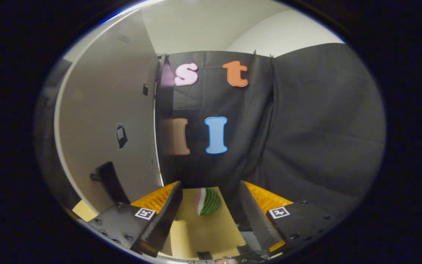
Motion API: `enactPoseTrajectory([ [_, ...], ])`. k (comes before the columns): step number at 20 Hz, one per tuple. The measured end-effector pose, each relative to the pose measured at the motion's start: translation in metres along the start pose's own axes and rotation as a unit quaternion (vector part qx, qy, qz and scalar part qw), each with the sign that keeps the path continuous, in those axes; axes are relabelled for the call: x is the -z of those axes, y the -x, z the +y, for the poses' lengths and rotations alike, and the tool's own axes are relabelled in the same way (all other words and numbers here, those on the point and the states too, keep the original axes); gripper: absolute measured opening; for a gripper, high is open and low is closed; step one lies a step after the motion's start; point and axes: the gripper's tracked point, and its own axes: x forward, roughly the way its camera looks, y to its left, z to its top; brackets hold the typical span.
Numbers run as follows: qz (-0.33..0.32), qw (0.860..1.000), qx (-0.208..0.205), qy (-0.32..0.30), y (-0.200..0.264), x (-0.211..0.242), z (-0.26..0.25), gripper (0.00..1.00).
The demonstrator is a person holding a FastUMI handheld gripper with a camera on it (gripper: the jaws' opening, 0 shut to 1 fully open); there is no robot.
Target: Open the shoe cabinet door, grab the shoes and put them into the shoe cabinet, then close the shoe cabinet door.
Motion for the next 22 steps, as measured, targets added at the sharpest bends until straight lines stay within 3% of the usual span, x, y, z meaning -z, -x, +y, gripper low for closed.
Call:
enactPoseTrajectory([
  [3, 0.006, 0.999, -0.040, -0.004, -0.036, 0.003, 0.021, 0.96],
  [7, 0.003, 0.997, -0.075, 0.005, -0.044, 0.002, 0.047, 0.95],
  [14, 0.002, 0.997, -0.081, 0.005, -0.039, 0.000, 0.067, 0.93],
  [22, 0.007, 0.989, -0.146, 0.012, -0.027, 0.005, 0.183, 0.93],
])
